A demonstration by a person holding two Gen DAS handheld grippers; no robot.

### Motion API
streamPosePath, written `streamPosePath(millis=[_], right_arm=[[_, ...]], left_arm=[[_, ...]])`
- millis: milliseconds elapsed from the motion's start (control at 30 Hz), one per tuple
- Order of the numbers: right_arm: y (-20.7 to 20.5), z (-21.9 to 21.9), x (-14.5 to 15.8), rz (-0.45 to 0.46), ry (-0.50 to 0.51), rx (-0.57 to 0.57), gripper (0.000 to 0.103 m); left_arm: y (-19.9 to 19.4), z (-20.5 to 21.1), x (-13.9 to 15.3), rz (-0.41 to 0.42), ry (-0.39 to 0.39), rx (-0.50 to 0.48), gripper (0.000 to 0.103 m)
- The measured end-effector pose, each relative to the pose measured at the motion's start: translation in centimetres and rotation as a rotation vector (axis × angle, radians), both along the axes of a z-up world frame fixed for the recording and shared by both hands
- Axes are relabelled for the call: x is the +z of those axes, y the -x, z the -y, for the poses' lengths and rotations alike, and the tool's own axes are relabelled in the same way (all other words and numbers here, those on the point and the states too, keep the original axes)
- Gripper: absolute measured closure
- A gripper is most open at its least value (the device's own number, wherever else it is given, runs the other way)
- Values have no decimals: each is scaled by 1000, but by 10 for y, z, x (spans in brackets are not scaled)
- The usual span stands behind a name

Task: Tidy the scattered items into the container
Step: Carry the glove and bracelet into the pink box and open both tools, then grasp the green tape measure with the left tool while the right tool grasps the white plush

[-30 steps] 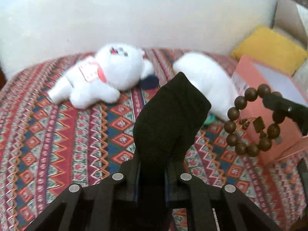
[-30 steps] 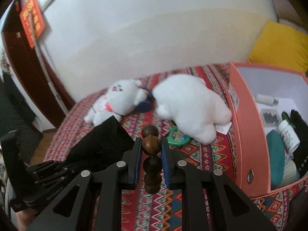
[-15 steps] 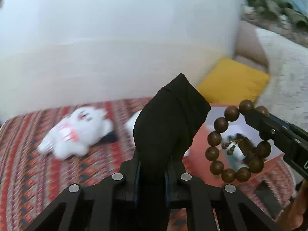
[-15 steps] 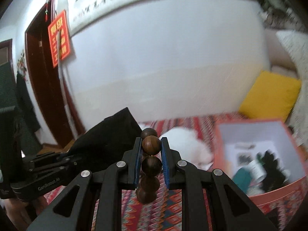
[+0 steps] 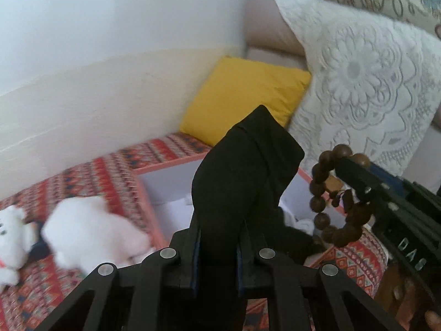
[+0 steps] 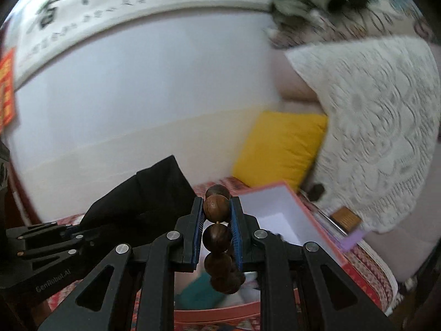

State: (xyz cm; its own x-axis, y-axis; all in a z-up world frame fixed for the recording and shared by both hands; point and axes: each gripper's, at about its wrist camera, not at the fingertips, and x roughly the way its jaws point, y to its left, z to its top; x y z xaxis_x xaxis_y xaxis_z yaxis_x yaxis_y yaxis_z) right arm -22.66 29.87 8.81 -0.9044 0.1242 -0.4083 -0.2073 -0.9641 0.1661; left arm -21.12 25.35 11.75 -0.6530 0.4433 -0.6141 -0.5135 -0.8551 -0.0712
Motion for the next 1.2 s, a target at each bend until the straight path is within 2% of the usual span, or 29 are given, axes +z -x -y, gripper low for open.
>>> streamPosePath(millis=[33,67,133,167,200,233,267,300,533,667,800,933,1000,1133,1200], right_arm=[[5,-10,-6,16,10,-15,83],[11,-20,-11,33,26,-23,83],[23,-35,-23,62,49,-26,83],[28,-39,-27,80,44,-31,82],[35,-41,-32,114,29,-45,75],[41,-43,-36,144,15,-64,67],[43,-46,-41,161,8,-99,49],[43,-49,-45,172,4,-130,36],[35,-38,-38,132,32,-84,35],[32,-5,-29,110,15,-12,33],[38,37,-28,114,23,96,31],[52,83,-40,154,58,225,30],[64,109,-53,197,76,293,29],[85,148,-78,287,61,344,29],[94,164,-89,315,49,363,29]], left_arm=[[7,-11,-4,2,12,-3,88],[14,-19,-8,1,24,-3,83],[28,-33,-17,3,43,-9,64],[33,-38,-21,4,67,-7,35],[36,-41,-24,-12,97,9,27],[36,-39,-26,-42,120,35,23],[35,-35,-27,-57,123,43,17],[34,-29,-27,-68,123,51,13],[17,44,-23,-59,92,143,13],[-1,109,-24,-60,86,245,8],[-13,176,-36,-36,90,363,7],[-26,230,-68,11,73,446,6],[-30,247,-95,40,49,472,6],[-18,252,-149,124,28,461,6],[-3,240,-167,134,38,433,6]])
